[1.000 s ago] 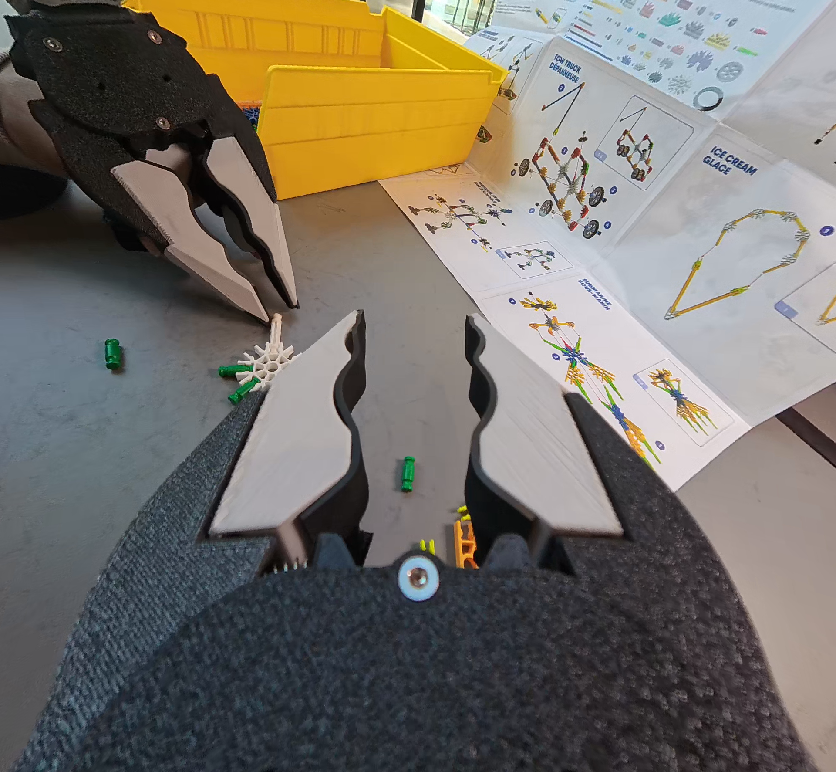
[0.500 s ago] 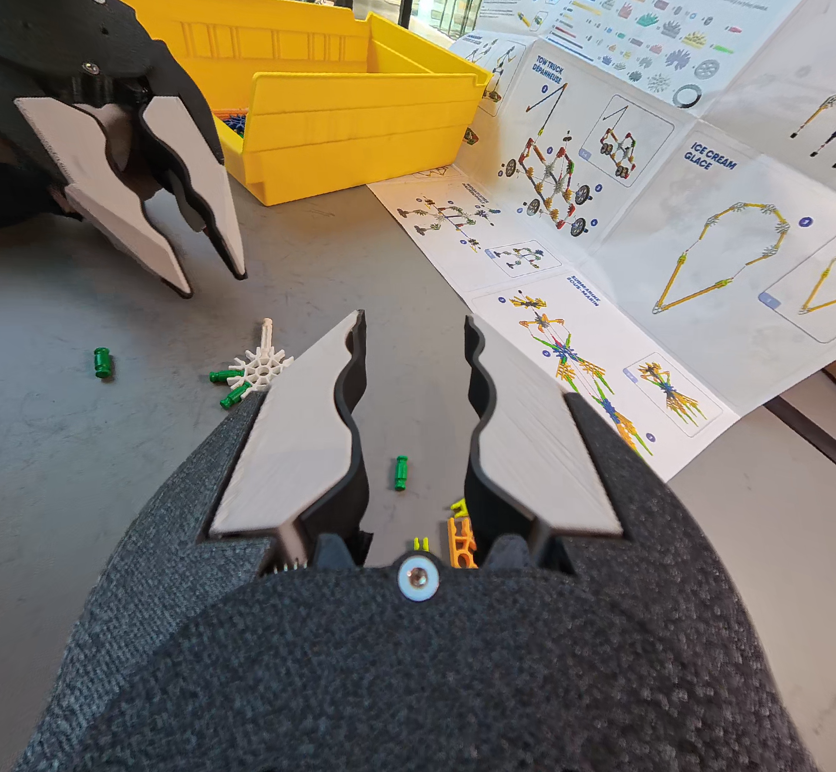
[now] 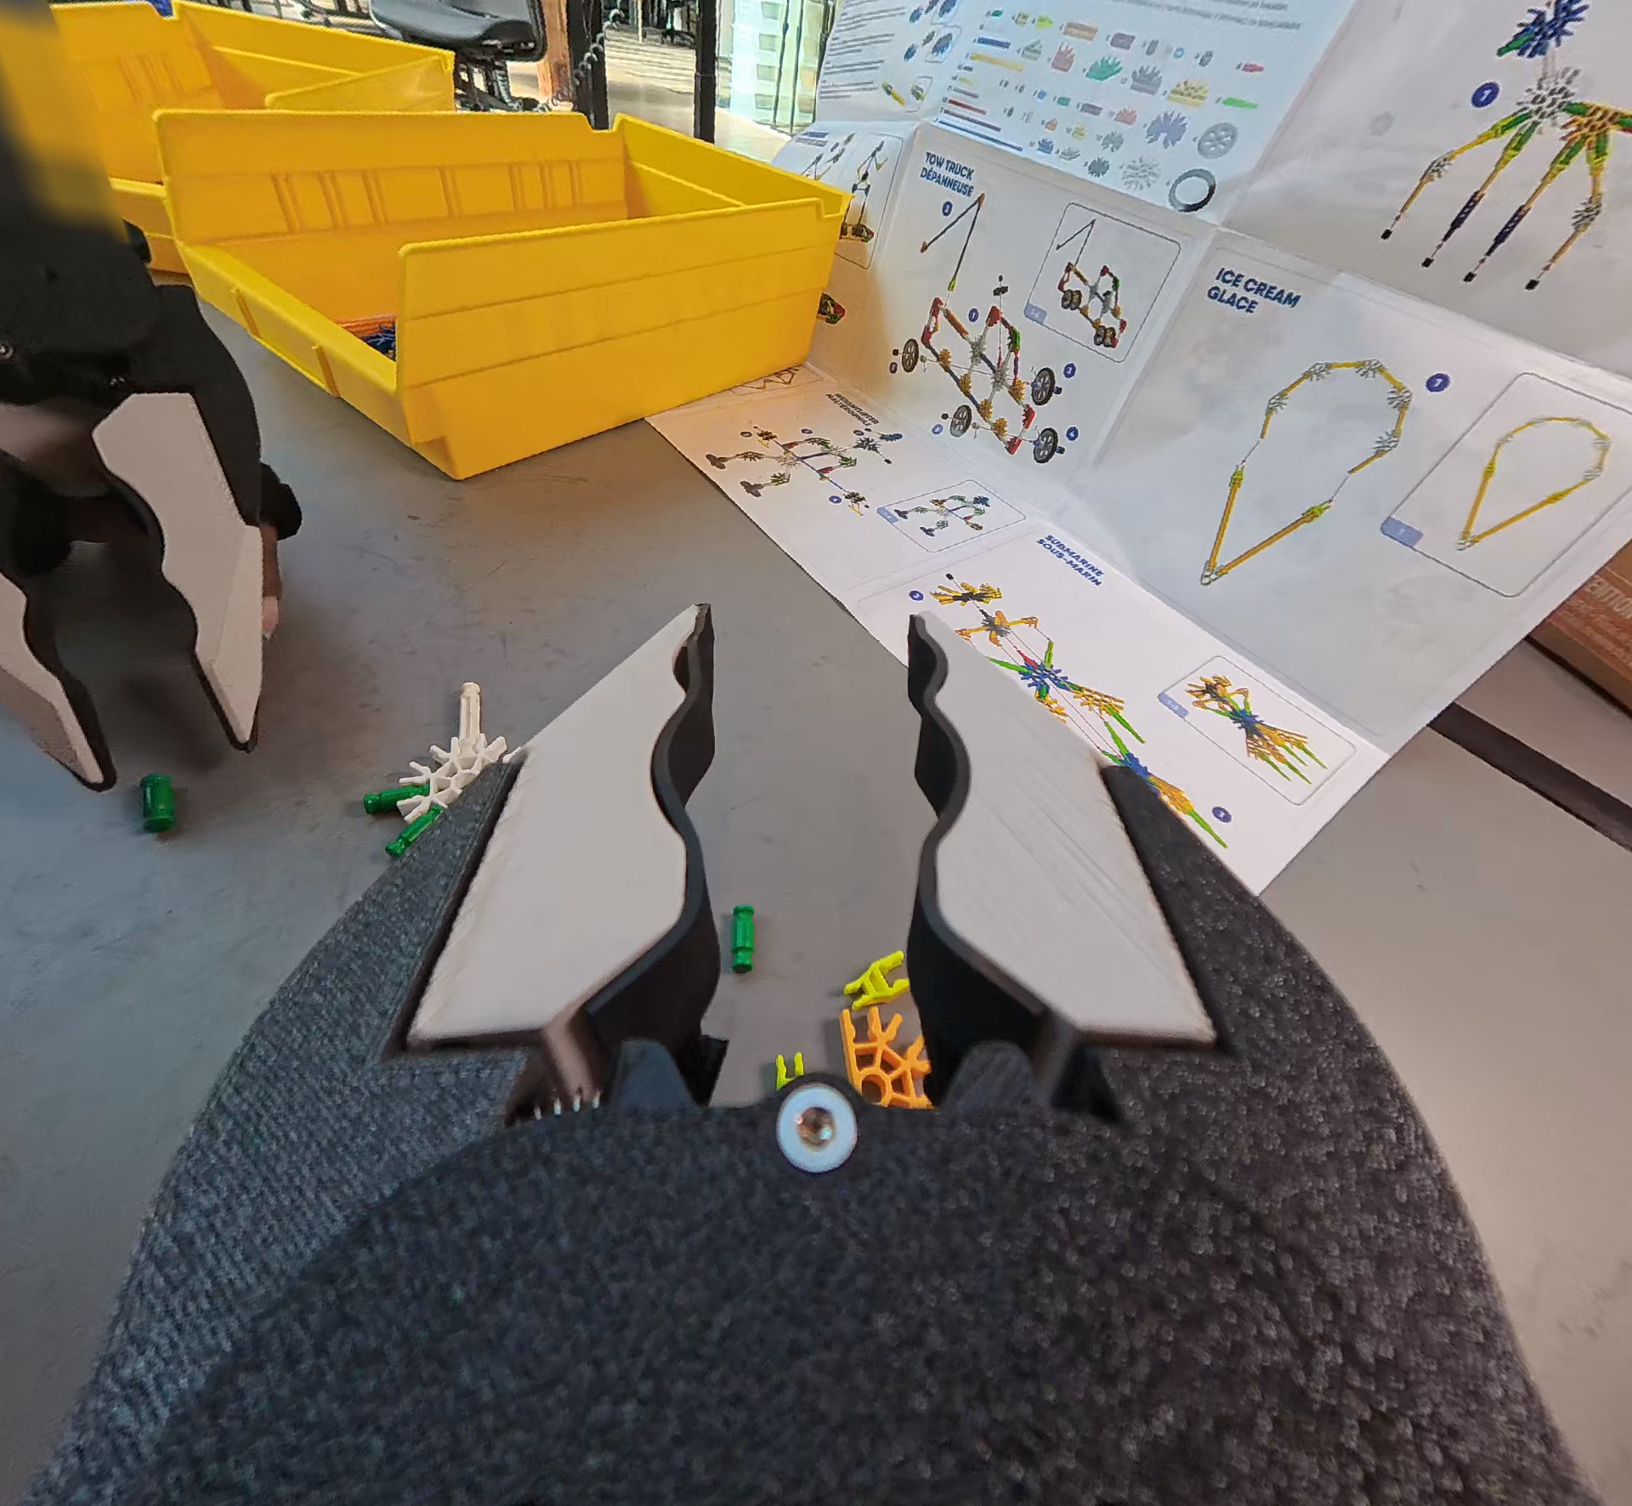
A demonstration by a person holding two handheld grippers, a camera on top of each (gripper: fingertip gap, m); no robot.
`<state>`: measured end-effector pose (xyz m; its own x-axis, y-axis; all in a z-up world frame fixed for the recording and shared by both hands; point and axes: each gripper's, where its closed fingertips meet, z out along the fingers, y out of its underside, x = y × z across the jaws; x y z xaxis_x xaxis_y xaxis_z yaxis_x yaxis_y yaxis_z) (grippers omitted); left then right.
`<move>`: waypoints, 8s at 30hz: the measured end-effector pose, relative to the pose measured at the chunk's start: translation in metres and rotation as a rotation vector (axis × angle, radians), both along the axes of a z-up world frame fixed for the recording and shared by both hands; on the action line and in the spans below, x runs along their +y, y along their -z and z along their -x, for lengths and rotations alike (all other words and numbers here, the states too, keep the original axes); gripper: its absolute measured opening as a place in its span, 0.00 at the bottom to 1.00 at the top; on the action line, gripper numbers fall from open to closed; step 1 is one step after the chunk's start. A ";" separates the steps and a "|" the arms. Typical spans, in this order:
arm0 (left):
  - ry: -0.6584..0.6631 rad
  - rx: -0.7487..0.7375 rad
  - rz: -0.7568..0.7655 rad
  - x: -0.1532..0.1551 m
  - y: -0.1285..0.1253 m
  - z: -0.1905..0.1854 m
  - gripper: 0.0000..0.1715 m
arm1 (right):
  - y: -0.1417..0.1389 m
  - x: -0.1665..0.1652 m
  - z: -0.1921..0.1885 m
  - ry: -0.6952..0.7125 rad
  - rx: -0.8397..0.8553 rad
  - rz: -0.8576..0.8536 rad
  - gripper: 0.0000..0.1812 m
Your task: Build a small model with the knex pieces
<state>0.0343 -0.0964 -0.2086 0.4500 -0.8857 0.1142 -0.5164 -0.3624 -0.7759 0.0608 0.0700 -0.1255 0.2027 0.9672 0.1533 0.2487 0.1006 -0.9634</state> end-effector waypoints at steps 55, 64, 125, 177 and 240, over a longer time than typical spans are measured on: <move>-0.516 -0.154 -0.344 0.088 -0.050 0.065 0.15 | -0.100 0.258 0.132 0.293 0.204 -0.181 0.00; -0.504 -0.151 -0.356 0.086 -0.050 0.064 0.15 | -0.113 0.263 0.125 0.333 0.244 -0.190 0.00; -0.239 0.113 -0.131 0.069 0.010 0.031 0.13 | -0.102 0.234 0.149 0.217 0.197 -0.227 0.01; -0.180 -0.384 -0.076 0.038 -0.063 0.004 0.03 | 0.020 -0.124 0.025 -0.669 -0.220 0.212 0.30; -0.746 -0.065 -0.274 0.111 -0.050 0.039 0.03 | 0.032 -0.049 0.060 -0.105 -0.193 0.205 0.02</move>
